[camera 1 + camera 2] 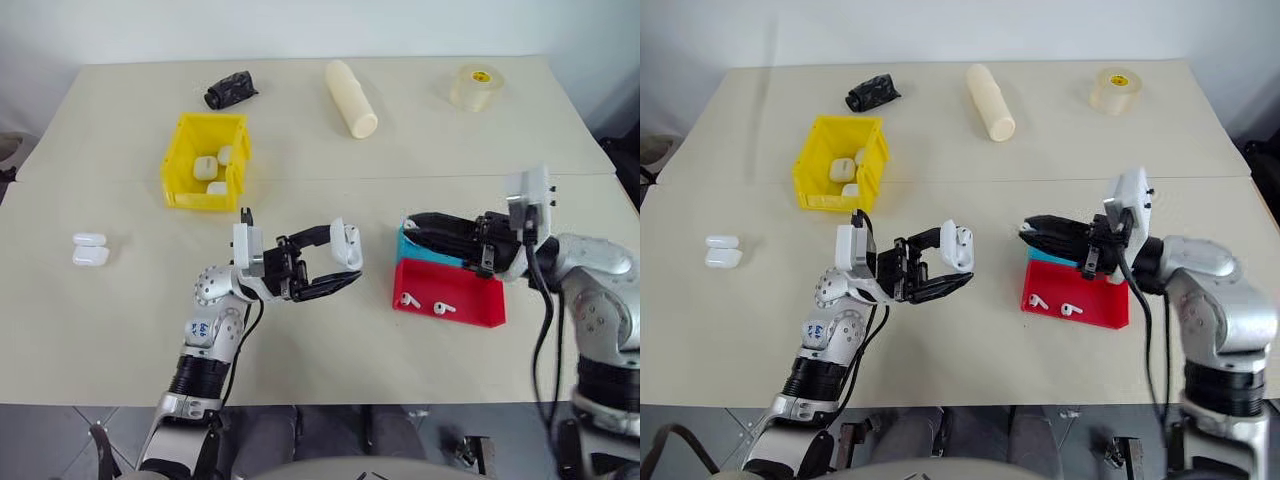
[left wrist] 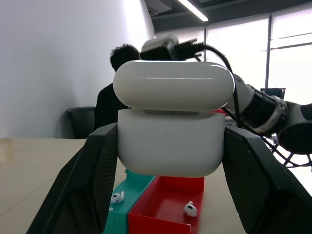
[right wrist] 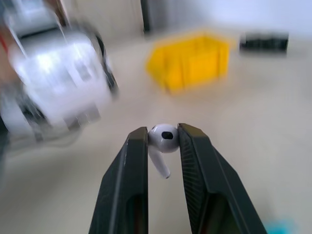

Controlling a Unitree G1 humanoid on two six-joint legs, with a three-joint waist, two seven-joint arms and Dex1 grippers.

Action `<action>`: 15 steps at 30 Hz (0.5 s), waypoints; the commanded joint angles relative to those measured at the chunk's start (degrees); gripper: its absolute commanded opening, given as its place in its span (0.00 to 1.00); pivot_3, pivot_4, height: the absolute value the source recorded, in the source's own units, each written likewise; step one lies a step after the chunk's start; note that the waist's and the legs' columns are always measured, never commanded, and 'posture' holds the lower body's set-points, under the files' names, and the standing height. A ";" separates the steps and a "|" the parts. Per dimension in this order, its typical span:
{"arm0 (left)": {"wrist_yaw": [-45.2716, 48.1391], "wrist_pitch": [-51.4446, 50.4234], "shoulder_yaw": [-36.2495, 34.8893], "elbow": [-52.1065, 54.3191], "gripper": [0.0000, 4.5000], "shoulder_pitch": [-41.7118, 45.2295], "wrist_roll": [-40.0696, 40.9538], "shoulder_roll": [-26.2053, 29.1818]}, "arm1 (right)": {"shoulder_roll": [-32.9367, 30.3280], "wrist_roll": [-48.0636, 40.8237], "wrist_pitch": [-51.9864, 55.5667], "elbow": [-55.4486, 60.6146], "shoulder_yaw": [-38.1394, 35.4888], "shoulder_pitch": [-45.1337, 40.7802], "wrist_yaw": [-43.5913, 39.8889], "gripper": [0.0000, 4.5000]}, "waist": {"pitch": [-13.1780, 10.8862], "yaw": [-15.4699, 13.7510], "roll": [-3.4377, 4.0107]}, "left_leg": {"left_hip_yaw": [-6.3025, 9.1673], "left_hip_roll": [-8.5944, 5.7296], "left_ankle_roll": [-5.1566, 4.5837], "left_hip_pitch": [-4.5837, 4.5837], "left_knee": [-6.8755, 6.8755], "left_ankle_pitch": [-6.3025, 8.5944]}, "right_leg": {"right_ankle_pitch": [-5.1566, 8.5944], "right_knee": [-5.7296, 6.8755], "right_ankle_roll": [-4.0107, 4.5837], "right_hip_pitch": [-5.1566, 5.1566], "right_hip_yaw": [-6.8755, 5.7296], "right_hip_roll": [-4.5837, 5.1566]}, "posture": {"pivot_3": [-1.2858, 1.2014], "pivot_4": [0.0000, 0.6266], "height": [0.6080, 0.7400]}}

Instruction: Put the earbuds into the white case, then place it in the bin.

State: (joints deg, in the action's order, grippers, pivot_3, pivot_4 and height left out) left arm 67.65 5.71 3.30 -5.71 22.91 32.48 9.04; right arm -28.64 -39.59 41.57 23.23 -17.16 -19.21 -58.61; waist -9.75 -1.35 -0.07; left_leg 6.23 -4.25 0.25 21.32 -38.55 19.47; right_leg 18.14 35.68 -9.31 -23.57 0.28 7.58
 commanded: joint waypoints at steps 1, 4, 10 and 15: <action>-0.31 -0.37 -0.33 -0.23 0.62 1.76 0.57 -0.55 | 6.90 -9.52 -0.28 6.41 -2.02 2.77 8.39 0.13 | 0.00 -0.02 0.00 | 0.00 -0.01 0.00 0.00 -0.01 0.00 | 0.00 -0.01 0.00 0.00 -0.01 0.00 | 0.52 0.24 1.00; -0.75 -0.57 -0.14 -0.69 0.62 2.28 0.18 -0.93 | 11.02 -14.74 -0.16 8.06 -2.08 3.93 14.66 0.13 | 0.00 0.02 0.00 | 0.00 -0.10 -0.01 0.00 -0.09 0.00 | -0.01 0.09 -0.01 0.03 0.03 0.08 | 0.52 0.24 1.00; -2.80 -2.36 0.29 -0.01 0.62 3.07 0.10 -2.12 | 14.30 -15.99 -3.39 11.36 3.35 7.94 18.70 0.13 | 0.00 0.15 0.00 | 0.03 -0.05 -0.01 0.00 0.00 0.00 | -0.01 0.17 -0.01 0.01 0.01 0.00 | 0.52 0.24 1.00; -3.32 -3.26 0.15 0.53 0.62 3.44 0.29 -2.34 | 14.05 -14.56 -6.48 11.22 6.71 10.33 18.51 0.13 | 0.00 0.27 0.01 | 0.01 -0.04 -0.01 -0.02 0.02 0.00 | -0.01 0.19 -0.01 0.00 0.03 -0.03 | 0.52 0.24 1.00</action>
State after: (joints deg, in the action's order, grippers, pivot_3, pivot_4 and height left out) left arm 64.52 2.45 3.39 -7.43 25.58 32.32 6.97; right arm -14.51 -54.33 37.00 32.32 -11.23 -9.46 -39.77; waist -9.74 -1.08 -0.07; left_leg 6.24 -4.29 0.23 21.30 -38.53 19.47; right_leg 18.13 35.87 -9.32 -23.58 0.31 7.54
